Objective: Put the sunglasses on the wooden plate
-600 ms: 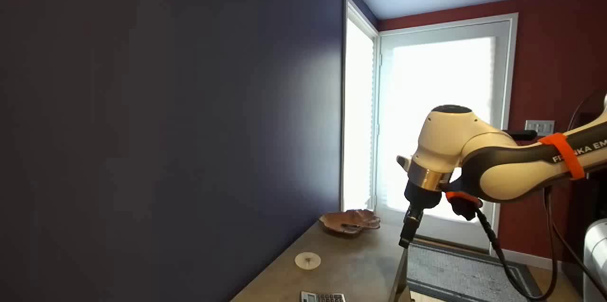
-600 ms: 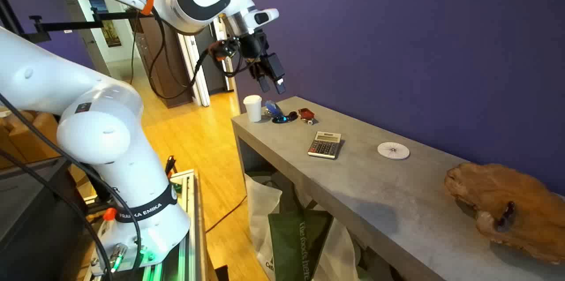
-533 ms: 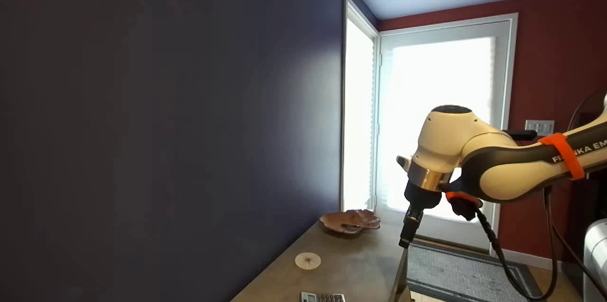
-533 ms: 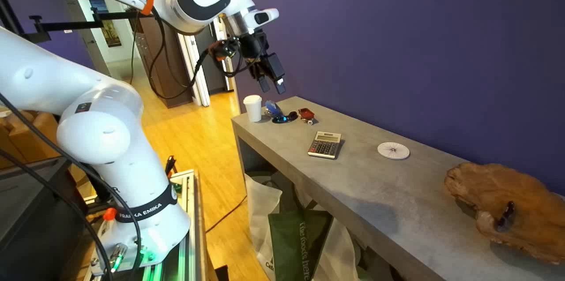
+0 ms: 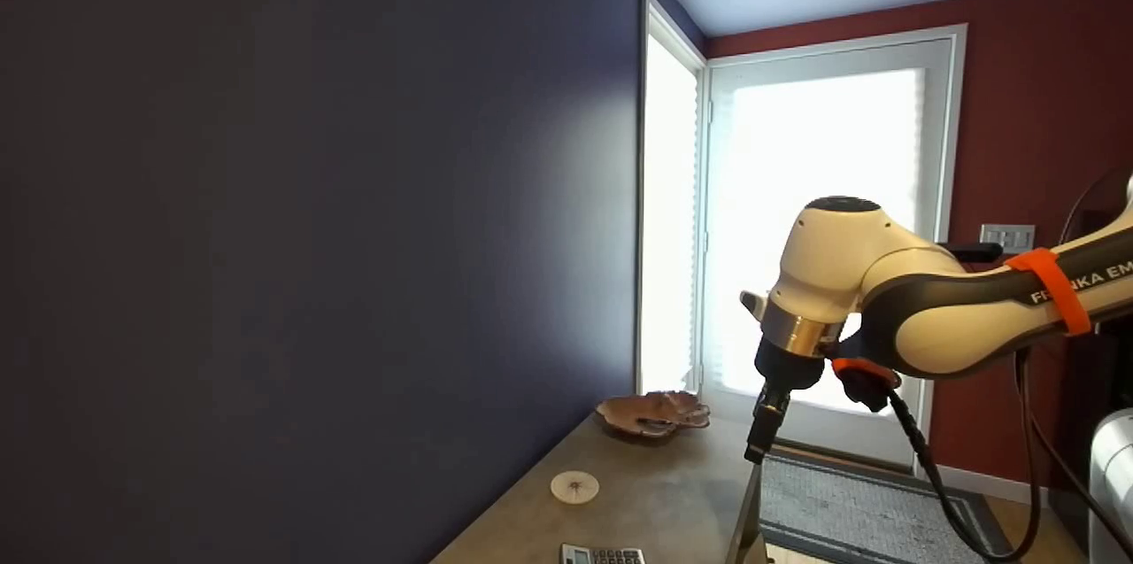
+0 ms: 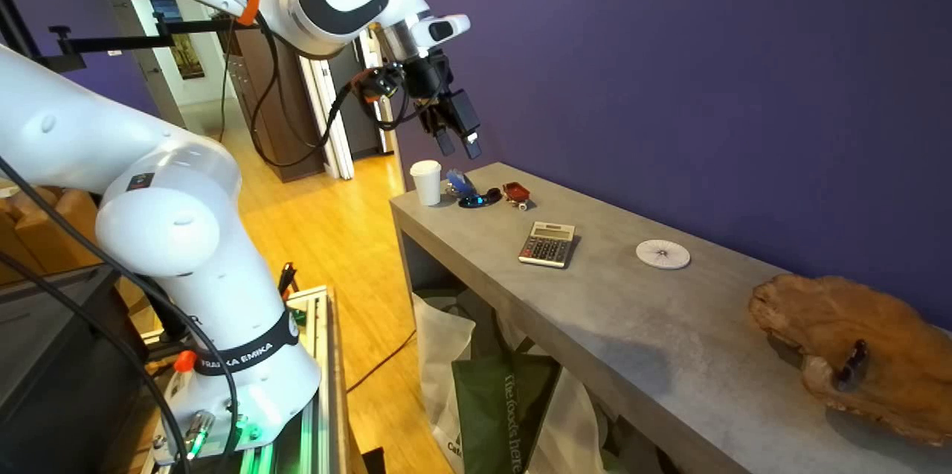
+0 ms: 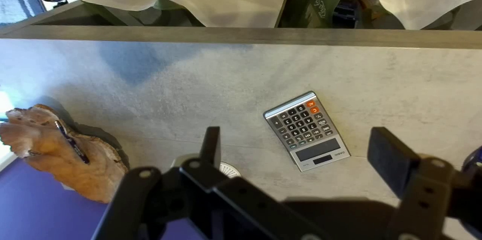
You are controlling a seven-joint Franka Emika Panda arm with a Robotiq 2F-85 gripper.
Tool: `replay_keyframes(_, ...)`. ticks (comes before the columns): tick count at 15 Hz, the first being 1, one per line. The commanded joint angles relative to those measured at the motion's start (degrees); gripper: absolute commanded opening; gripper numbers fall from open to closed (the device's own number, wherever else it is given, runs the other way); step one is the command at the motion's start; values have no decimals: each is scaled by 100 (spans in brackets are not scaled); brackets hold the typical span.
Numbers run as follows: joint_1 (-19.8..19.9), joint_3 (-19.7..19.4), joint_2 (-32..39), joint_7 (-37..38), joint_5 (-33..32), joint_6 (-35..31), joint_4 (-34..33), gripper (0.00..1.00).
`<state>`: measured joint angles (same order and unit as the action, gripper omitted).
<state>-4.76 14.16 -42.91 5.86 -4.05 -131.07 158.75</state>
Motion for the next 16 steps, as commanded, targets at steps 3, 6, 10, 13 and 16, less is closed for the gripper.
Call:
replay_keyframes(3, -78, 89, 385, 276, -37, 34, -339, 100)
replay_keyframes(6, -215, 414, 1007, 626, 56, -239, -852, 100)
replay_keyframes(10, -356, 886, 2073, 1438, 132, -201, -1751, 100)
replay_keyframes(13, -273, 1288, 2917, 2352, -131, -283, -2472, 100)
replay_keyframes(16, -358, 1375, 3774, 3050, -317, -319, -3154, 100)
